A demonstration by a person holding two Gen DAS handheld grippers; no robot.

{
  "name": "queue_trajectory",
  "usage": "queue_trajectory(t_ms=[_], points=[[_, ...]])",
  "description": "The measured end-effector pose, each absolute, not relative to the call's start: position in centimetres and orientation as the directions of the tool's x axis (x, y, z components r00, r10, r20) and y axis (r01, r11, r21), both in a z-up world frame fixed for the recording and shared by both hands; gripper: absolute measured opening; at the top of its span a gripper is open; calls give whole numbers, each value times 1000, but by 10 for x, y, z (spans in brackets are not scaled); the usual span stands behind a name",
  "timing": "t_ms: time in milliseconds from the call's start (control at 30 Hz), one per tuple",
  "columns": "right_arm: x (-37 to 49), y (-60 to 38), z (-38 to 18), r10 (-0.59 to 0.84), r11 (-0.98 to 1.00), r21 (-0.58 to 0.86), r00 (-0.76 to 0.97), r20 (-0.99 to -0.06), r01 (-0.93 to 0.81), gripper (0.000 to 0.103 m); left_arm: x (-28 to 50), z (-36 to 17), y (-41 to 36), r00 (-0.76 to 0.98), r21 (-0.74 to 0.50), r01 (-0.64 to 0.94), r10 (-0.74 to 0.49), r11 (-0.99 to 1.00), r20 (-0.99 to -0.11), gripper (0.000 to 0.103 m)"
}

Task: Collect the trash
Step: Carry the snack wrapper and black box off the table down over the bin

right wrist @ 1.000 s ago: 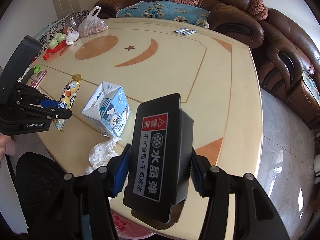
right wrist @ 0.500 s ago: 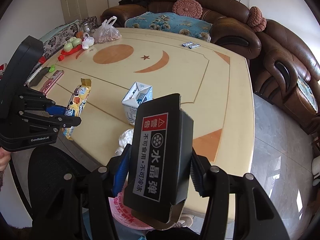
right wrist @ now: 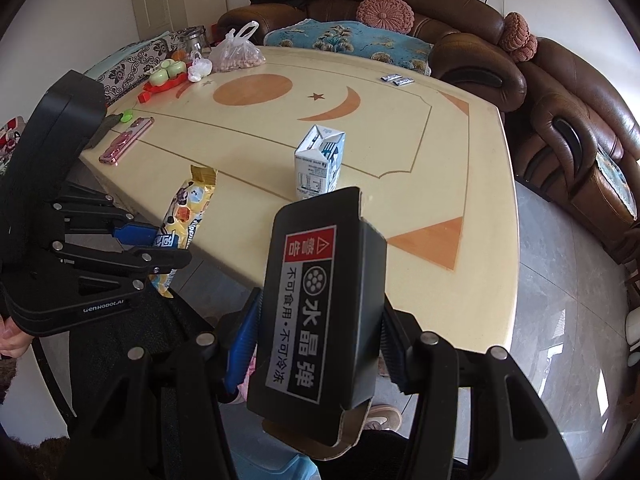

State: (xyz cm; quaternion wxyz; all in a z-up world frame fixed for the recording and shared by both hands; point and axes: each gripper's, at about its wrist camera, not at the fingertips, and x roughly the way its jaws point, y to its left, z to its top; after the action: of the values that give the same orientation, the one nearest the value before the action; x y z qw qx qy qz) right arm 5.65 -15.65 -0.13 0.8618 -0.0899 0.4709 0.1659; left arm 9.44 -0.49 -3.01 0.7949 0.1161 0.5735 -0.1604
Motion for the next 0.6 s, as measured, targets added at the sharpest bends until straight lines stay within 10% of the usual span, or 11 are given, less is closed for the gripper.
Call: queue_trajectory(t_ms=[600], points=[[21,-160,-50,190,942,36,440,-877,-335,53,54,-80,-24,250,-32,424,-151,905,-956,21]])
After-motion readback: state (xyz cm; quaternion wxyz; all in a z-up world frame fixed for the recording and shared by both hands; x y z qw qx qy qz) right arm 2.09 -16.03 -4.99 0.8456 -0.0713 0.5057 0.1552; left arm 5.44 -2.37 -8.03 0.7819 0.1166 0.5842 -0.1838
